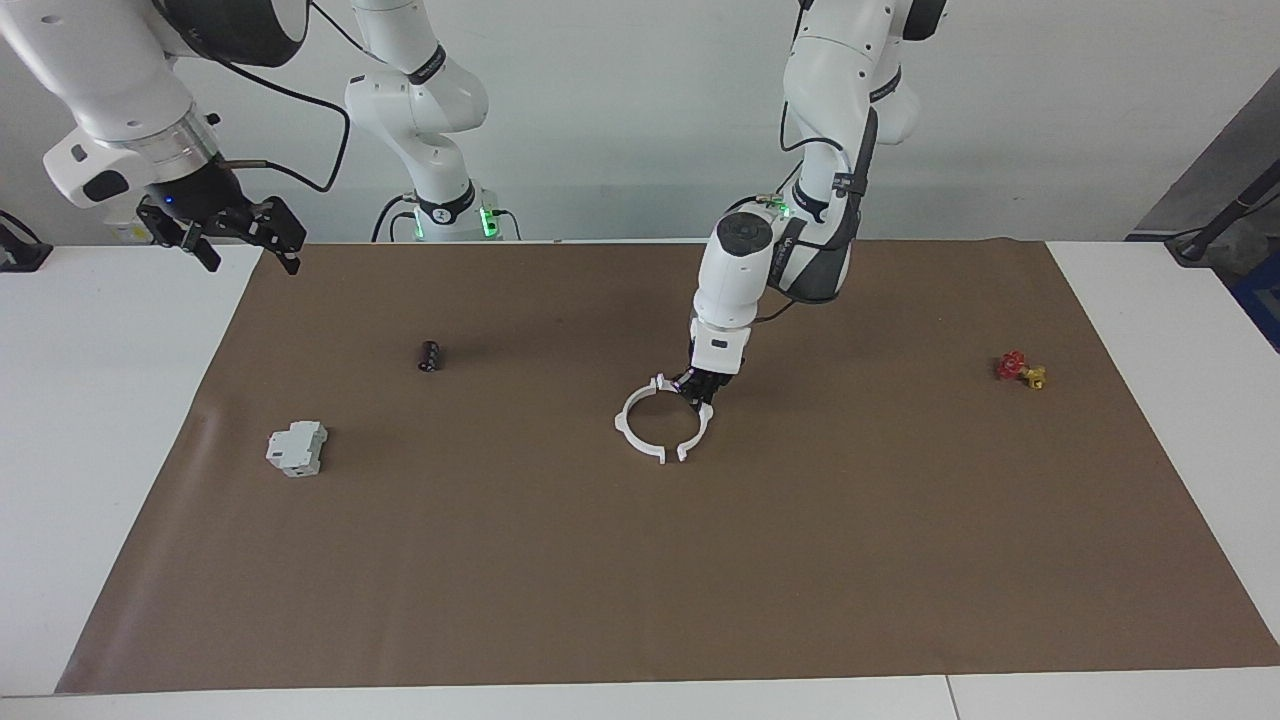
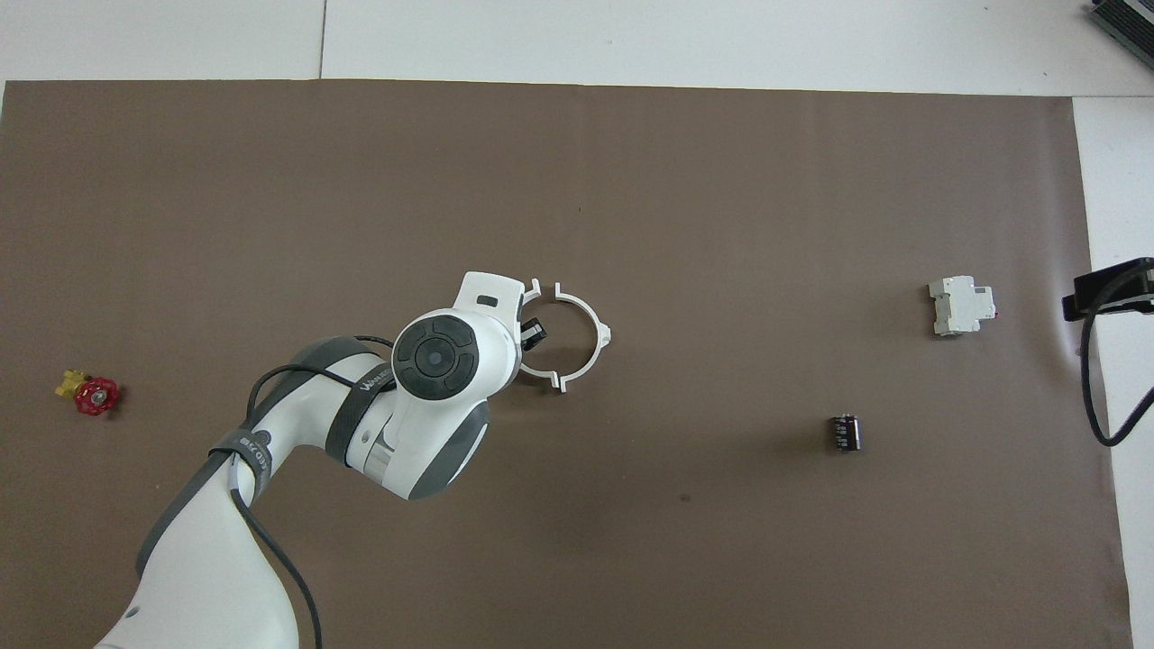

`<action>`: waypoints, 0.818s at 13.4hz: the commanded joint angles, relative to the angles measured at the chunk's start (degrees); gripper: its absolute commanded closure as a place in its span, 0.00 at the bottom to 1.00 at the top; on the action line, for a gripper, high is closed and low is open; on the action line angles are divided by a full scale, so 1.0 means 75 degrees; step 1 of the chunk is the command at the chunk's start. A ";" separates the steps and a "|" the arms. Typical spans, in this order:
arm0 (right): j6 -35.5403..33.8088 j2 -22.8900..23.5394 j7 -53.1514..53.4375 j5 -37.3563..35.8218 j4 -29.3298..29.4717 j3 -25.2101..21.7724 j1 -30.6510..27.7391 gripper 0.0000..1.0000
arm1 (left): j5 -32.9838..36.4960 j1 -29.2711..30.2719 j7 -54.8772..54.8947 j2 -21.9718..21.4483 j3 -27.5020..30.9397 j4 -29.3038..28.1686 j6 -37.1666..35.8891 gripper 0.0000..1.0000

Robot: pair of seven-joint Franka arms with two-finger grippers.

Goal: Assemble drain pipe with both arms
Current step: 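Press the held clamp half onto the other half with the left gripper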

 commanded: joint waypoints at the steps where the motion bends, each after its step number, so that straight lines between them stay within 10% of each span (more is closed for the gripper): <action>1: 0.0027 -0.0056 0.0079 0.0061 -0.0079 0.0044 -0.0091 0.00 | -0.0028 -0.0117 0.0311 -0.0030 0.0099 -0.0077 0.0120 1.00; 11: 0.0027 -0.0056 0.0079 0.0061 -0.0079 0.0044 -0.0091 0.00 | 0.0886 -0.0223 0.0817 0.0181 0.0110 -0.0019 0.0143 1.00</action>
